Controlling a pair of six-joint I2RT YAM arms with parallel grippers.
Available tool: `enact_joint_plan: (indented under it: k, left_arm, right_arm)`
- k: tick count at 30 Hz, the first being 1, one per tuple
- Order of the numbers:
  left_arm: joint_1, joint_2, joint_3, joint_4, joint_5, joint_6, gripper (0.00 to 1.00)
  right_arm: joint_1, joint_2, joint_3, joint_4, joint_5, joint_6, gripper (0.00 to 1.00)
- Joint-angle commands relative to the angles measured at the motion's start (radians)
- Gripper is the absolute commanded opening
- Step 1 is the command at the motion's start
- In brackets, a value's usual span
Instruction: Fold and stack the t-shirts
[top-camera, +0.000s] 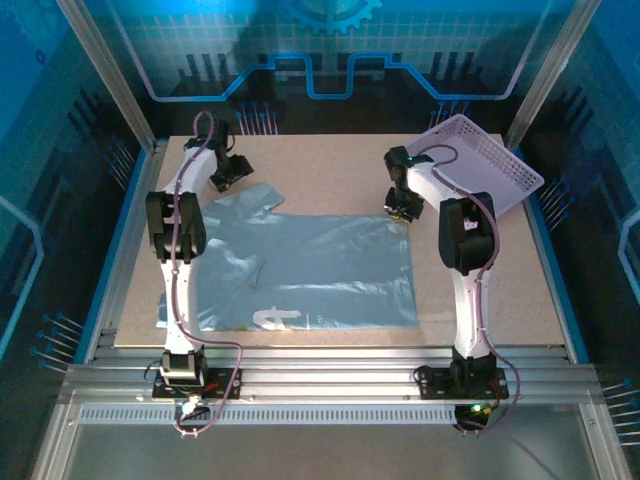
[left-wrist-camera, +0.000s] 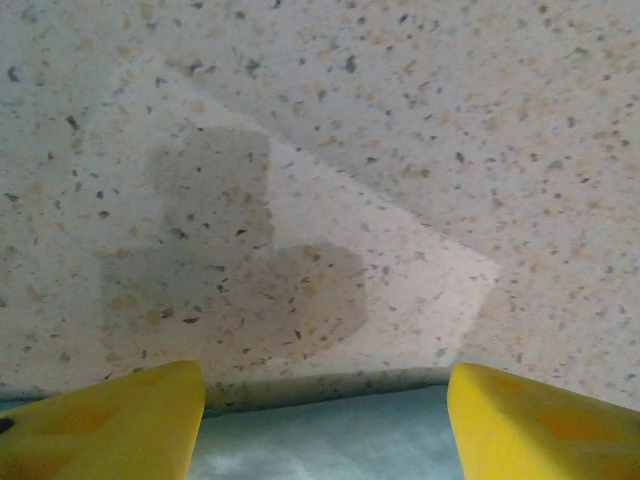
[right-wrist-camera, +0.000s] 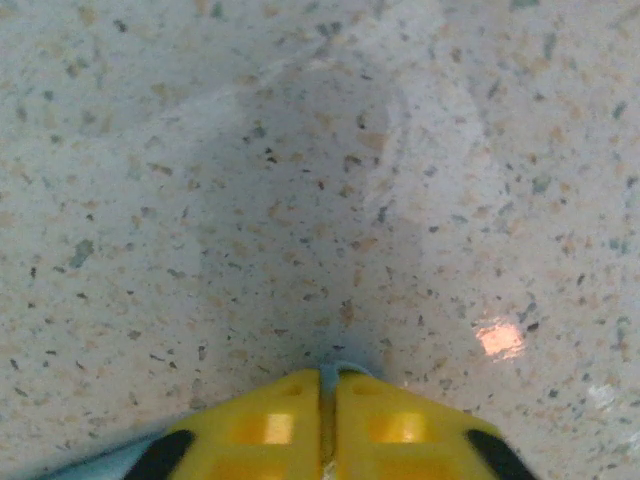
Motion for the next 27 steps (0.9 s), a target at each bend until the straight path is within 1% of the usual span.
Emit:
enact_joint_plan:
  k: [1, 9, 14, 17, 23, 25, 27]
  left_arm:
    - [0.002, 0.031, 0.049, -0.064, -0.033, 0.015, 0.66]
    - [-0.055, 0.034, 0.046, -0.055, -0.056, 0.079, 0.67]
    - [-0.088, 0.031, 0.063, -0.057, -0.089, 0.116, 0.68]
    - [-0.111, 0.039, 0.075, -0.078, -0.155, 0.154, 0.68]
    - [-0.144, 0.072, 0.081, -0.104, -0.161, 0.161, 0.69]
    - [-0.149, 0.09, 0.087, -0.133, -0.148, 0.148, 0.67]
    - [-0.149, 0.141, 0.157, -0.233, -0.136, 0.121, 0.63]
  right_arm:
    - [-0.012, 0.012, 0.021, -0.037, -0.014, 0.004, 0.05]
    - [-0.011, 0.005, 0.015, -0.036, -0.028, -0.004, 0.0]
    - [-0.014, 0.002, 0.011, -0.033, -0.037, -0.006, 0.0]
    - [-0.018, 0.004, 0.008, -0.032, -0.047, -0.005, 0.0]
    - [-0.023, 0.005, 0.006, -0.028, -0.056, -0.008, 0.0]
    - [-0.023, 0.004, 0.006, -0.028, -0.058, -0.007, 0.0]
    - [-0.024, 0.003, 0.004, -0.028, -0.059, -0.005, 0.0]
